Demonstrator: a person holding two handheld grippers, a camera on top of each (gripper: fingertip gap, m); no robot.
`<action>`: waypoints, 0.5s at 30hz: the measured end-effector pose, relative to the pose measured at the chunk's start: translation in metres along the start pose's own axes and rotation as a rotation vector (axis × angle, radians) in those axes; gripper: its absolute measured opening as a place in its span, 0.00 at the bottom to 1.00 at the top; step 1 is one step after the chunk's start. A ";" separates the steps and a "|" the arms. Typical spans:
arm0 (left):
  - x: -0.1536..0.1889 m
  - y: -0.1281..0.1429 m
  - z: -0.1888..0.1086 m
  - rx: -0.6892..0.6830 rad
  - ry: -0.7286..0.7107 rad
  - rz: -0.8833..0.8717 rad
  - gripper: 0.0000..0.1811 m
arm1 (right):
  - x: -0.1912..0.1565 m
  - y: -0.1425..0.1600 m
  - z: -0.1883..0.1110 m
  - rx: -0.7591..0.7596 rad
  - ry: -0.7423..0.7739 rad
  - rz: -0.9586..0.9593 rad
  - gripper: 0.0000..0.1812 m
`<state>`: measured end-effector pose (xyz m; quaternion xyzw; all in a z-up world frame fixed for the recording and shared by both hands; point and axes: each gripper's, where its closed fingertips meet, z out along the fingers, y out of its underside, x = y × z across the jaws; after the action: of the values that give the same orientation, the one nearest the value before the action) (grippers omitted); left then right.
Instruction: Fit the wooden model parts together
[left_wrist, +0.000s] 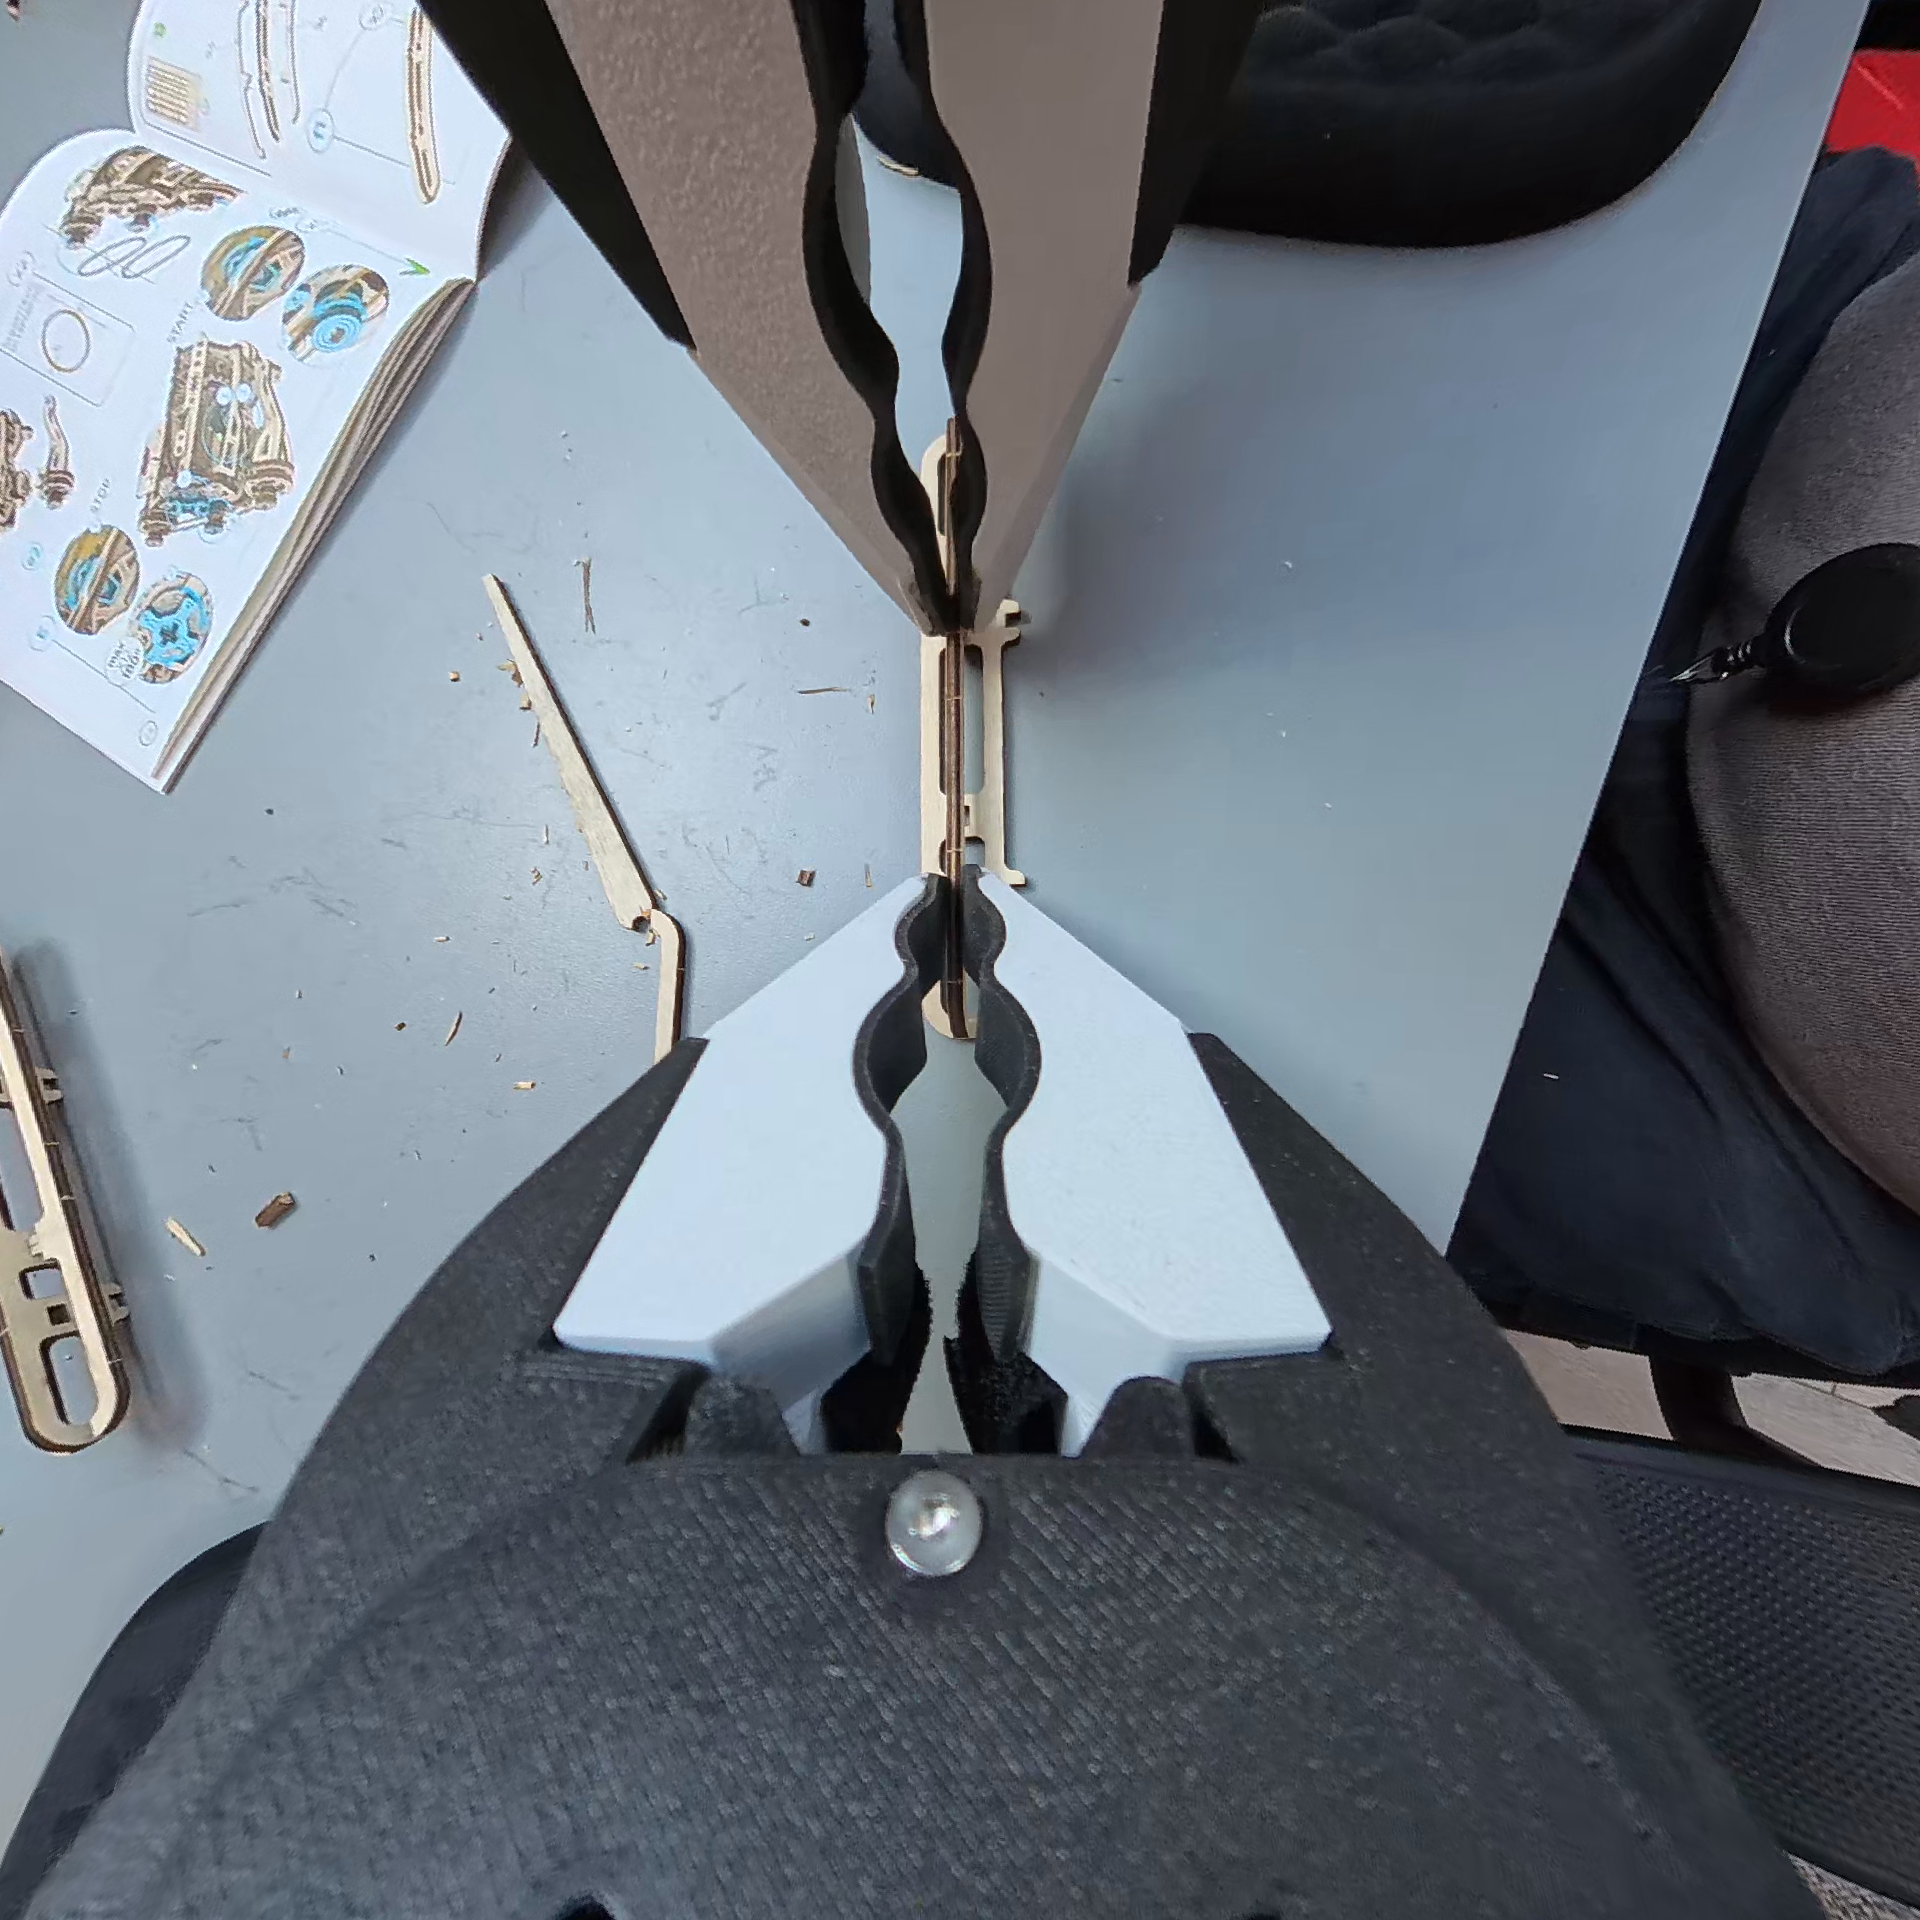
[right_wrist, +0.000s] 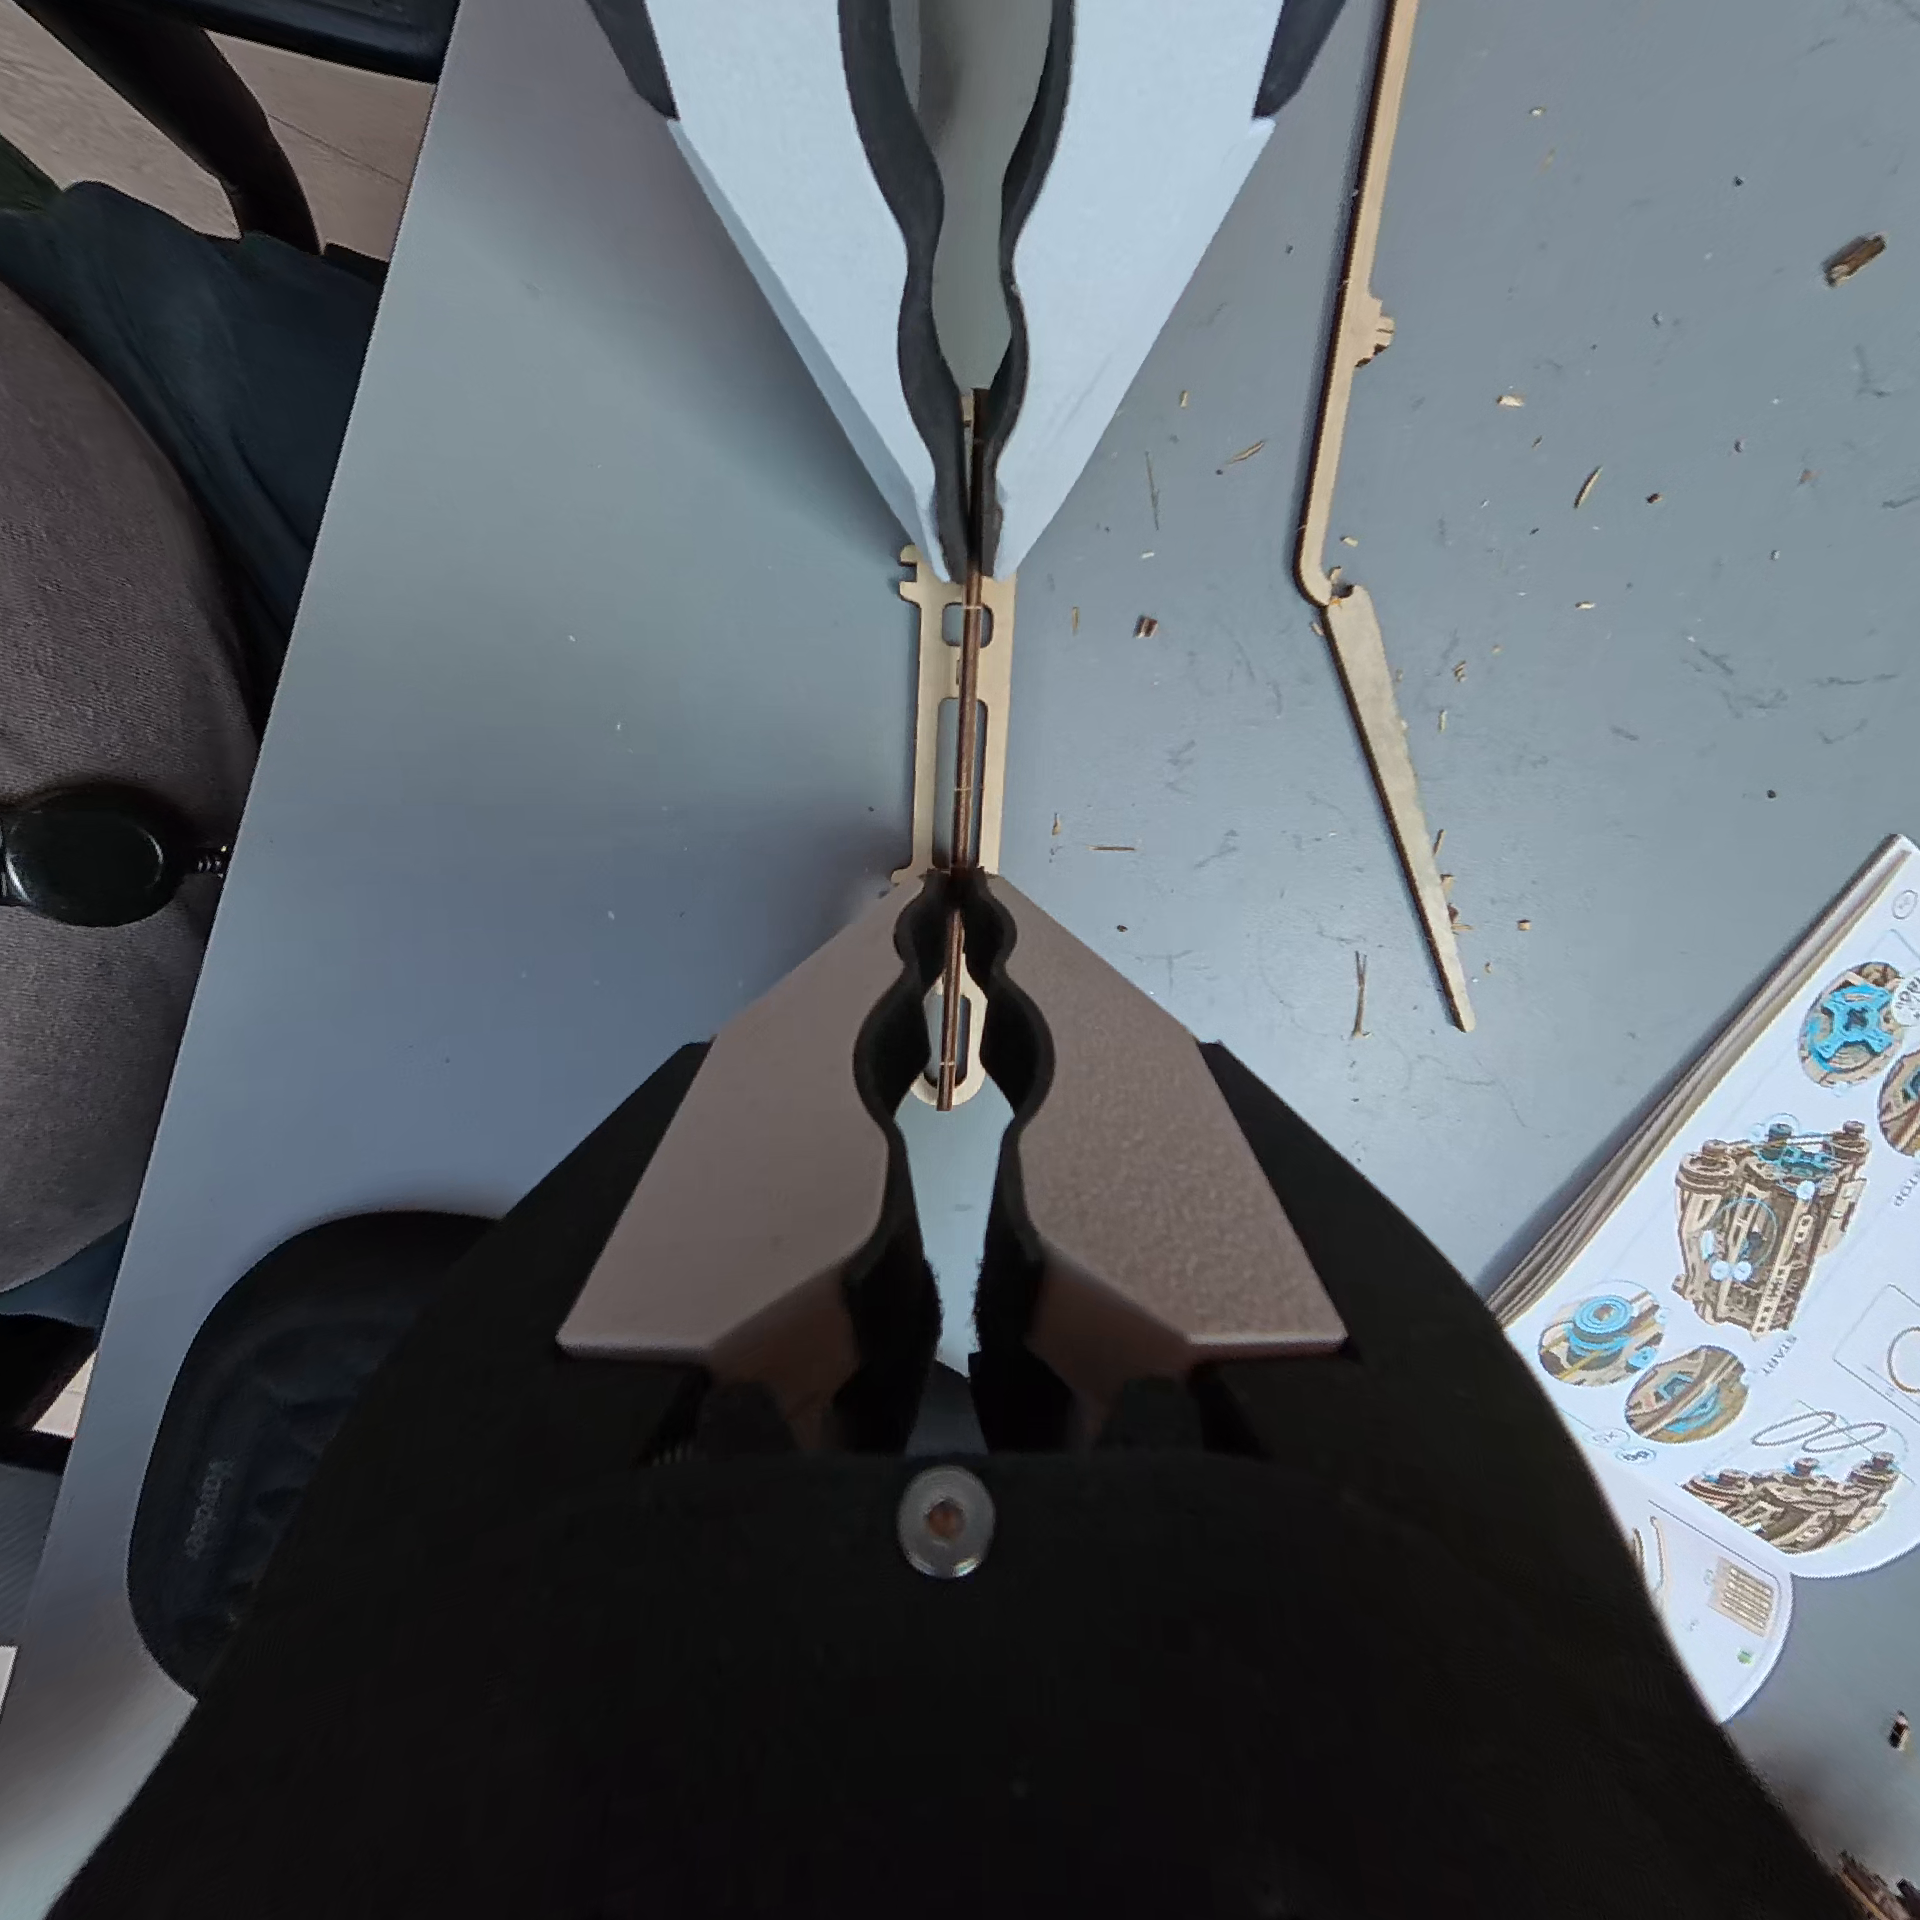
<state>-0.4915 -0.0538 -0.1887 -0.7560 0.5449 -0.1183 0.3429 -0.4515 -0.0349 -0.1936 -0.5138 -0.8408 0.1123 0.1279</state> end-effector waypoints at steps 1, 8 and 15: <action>0.000 0.000 0.000 0.004 0.003 -0.005 0.00 | 0.000 0.000 0.000 -0.001 -0.010 0.005 0.01; 0.001 0.000 0.000 0.008 -0.041 0.020 0.00 | -0.001 0.000 0.000 -0.030 0.031 -0.023 0.01; 0.000 0.000 0.000 0.026 -0.023 -0.005 0.00 | -0.001 0.000 0.000 -0.012 -0.017 0.012 0.01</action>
<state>-0.4914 -0.0542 -0.1889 -0.7540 0.5375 -0.1173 0.3588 -0.4509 -0.0355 -0.1940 -0.5186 -0.8396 0.1122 0.1168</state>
